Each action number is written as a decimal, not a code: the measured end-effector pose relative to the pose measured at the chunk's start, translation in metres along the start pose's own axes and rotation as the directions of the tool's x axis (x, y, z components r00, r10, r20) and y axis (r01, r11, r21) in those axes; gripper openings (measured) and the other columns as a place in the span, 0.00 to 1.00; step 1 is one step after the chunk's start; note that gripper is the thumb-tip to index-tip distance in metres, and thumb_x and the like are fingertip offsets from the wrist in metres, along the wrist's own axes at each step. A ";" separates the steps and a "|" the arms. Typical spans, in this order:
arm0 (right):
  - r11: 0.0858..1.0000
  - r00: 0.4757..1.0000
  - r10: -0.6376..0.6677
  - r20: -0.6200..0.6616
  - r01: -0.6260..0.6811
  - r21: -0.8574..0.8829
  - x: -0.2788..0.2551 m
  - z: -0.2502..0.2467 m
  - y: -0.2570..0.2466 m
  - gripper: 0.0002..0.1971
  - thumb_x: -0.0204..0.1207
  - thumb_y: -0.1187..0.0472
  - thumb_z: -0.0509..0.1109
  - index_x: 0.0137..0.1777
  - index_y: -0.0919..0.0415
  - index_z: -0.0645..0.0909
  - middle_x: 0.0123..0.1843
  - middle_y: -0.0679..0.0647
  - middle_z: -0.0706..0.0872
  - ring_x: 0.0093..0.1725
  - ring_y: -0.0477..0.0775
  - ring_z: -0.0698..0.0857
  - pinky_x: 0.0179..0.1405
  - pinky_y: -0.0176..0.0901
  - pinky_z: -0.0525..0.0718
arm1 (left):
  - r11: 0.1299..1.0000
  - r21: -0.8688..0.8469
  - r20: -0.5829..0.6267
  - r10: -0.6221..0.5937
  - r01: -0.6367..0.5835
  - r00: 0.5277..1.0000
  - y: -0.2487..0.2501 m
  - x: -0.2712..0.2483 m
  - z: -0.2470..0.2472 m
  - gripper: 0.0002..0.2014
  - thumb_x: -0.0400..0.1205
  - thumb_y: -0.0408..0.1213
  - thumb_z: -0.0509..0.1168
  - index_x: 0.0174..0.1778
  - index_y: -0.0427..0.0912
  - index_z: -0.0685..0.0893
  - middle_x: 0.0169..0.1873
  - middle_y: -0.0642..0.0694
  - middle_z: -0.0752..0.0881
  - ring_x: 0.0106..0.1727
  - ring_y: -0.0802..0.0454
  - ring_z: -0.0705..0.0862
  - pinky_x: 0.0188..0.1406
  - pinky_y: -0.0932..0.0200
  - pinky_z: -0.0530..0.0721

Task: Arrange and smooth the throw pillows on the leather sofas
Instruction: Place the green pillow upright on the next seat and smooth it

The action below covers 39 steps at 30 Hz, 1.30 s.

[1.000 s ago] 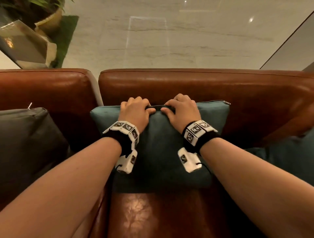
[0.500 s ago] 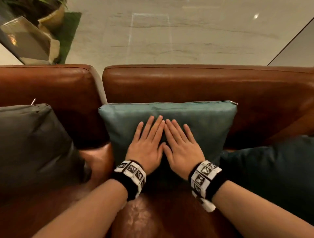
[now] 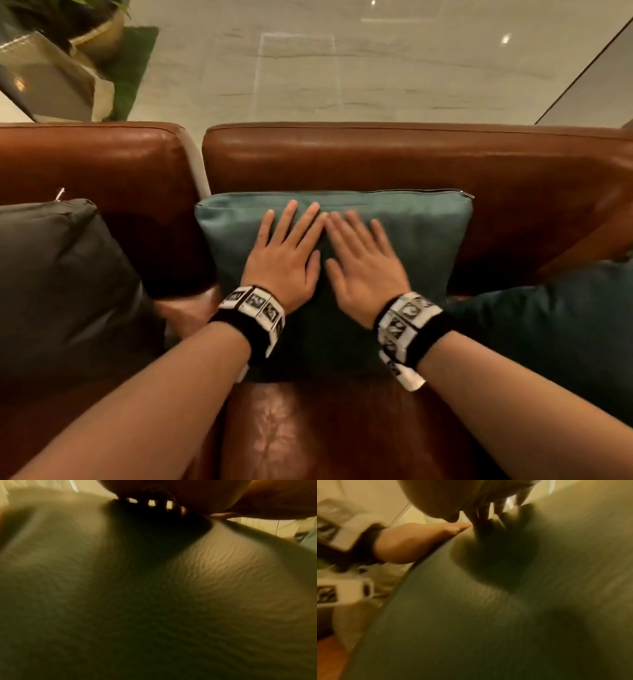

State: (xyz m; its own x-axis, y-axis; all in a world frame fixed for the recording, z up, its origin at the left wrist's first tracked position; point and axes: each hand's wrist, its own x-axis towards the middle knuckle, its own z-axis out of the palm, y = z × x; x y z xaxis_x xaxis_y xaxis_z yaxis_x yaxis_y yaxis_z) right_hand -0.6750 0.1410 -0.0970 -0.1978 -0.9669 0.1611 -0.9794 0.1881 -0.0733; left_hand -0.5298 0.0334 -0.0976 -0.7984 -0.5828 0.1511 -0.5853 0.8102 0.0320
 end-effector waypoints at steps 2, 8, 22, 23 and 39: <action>0.993 0.994 -0.097 0.046 0.100 -0.063 0.007 0.008 0.004 0.31 0.85 0.47 0.49 0.87 0.54 0.56 0.87 0.50 0.59 0.87 0.53 0.53 0.85 0.58 0.50 | 0.998 0.050 0.043 0.032 -0.034 0.999 -0.017 0.011 0.004 0.29 0.84 0.52 0.48 0.85 0.55 0.60 0.85 0.51 0.61 0.86 0.42 0.58 0.83 0.37 0.51; 0.930 0.931 0.364 0.024 -0.362 -0.064 -0.005 -0.012 0.115 0.32 0.85 0.42 0.41 0.87 0.51 0.50 0.89 0.49 0.52 0.88 0.52 0.47 0.85 0.62 0.44 | 0.972 0.111 0.008 -0.211 0.209 0.977 -0.078 -0.001 -0.019 0.30 0.86 0.58 0.39 0.86 0.58 0.53 0.86 0.48 0.57 0.87 0.38 0.50 0.83 0.36 0.43; 0.672 0.743 -0.635 0.211 0.666 -0.323 -0.134 0.131 -0.009 0.34 0.81 0.50 0.65 0.86 0.48 0.58 0.88 0.50 0.54 0.86 0.54 0.55 0.85 0.58 0.35 | 0.998 0.061 0.016 -0.018 0.017 1.000 -0.052 0.007 0.008 0.27 0.88 0.54 0.40 0.86 0.61 0.48 0.87 0.52 0.53 0.87 0.40 0.51 0.82 0.30 0.45; 0.659 0.729 -0.651 0.213 0.681 -0.319 -0.135 0.131 -0.005 0.35 0.80 0.51 0.66 0.86 0.48 0.58 0.87 0.50 0.53 0.85 0.54 0.55 0.85 0.56 0.34 | 0.998 0.057 0.010 -0.031 0.030 0.999 -0.051 0.006 0.008 0.27 0.88 0.54 0.40 0.86 0.61 0.48 0.87 0.51 0.52 0.87 0.40 0.51 0.82 0.30 0.44; 0.645 0.704 0.685 -0.189 -0.465 0.606 -0.084 0.064 0.008 0.35 0.85 0.47 0.45 0.87 0.65 0.44 0.88 0.58 0.41 0.88 0.58 0.44 0.86 0.56 0.45 | 0.985 -0.009 -0.050 -0.174 0.174 0.984 -0.041 -0.002 0.011 0.28 0.87 0.53 0.41 0.86 0.57 0.53 0.86 0.47 0.56 0.86 0.38 0.52 0.82 0.30 0.44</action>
State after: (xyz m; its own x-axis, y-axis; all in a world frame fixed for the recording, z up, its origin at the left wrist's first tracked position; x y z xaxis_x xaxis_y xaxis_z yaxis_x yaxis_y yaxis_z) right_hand -0.6633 0.2122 -0.1742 -0.8176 -0.5193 0.2488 -0.5153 0.4671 -0.7185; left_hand -0.5059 0.0011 -0.1097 -0.6765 -0.7109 0.1924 -0.7138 0.6972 0.0664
